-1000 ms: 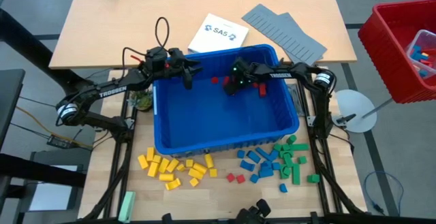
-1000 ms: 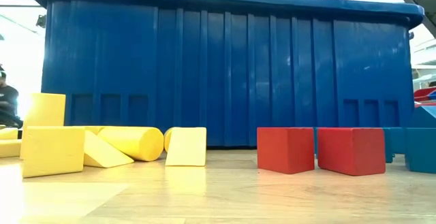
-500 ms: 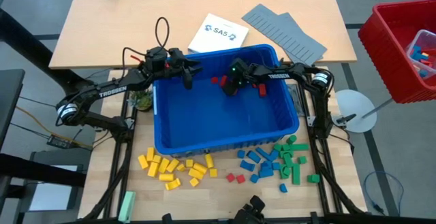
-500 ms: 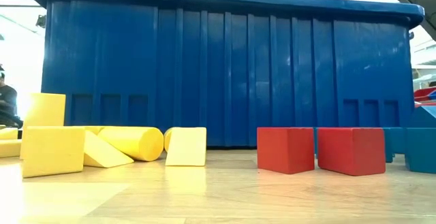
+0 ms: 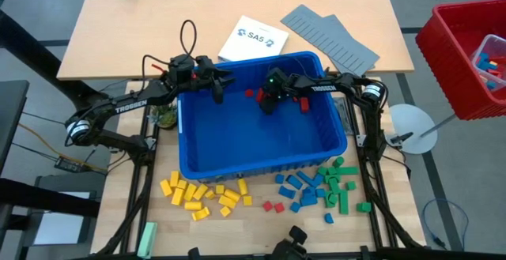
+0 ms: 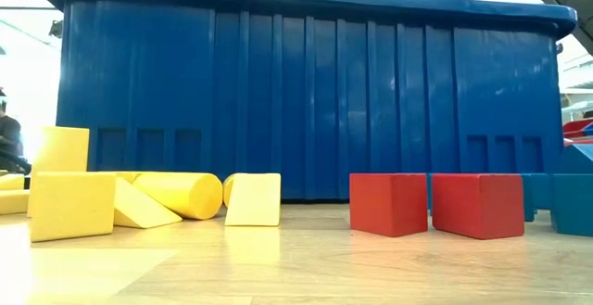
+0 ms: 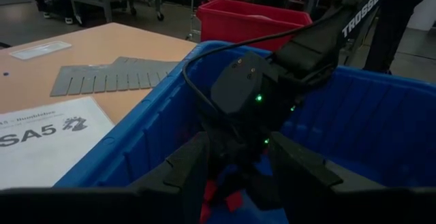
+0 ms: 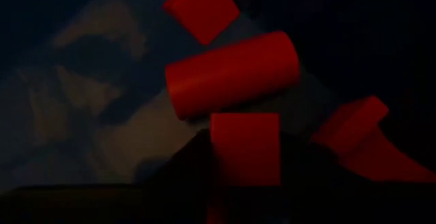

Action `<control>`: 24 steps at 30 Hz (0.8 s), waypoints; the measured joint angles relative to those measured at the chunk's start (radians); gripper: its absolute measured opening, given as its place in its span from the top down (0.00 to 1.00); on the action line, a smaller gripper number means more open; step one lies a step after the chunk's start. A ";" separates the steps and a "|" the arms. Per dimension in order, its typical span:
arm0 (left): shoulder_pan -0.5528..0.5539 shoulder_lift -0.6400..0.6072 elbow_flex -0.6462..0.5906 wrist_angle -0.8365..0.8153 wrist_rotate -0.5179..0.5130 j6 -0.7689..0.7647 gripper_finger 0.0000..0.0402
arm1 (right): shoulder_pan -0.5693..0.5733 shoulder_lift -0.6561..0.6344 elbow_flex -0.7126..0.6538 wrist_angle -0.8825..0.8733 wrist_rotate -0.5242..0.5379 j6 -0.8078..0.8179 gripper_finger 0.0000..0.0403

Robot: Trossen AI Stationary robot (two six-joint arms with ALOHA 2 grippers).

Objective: Sort blocks
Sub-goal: Remove the red block from the blue bin

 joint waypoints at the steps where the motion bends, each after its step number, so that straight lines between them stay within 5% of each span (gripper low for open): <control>1: 0.000 0.000 0.000 0.000 0.000 0.000 0.59 | 0.000 0.000 0.000 -0.002 0.000 -0.001 0.70; 13: 0.000 0.000 0.000 0.000 0.000 0.000 0.59 | 0.023 -0.039 0.000 -0.041 -0.007 -0.022 0.71; 24: 0.000 0.000 0.000 0.000 0.000 0.000 0.59 | 0.117 -0.414 0.000 -0.113 0.012 -0.064 0.71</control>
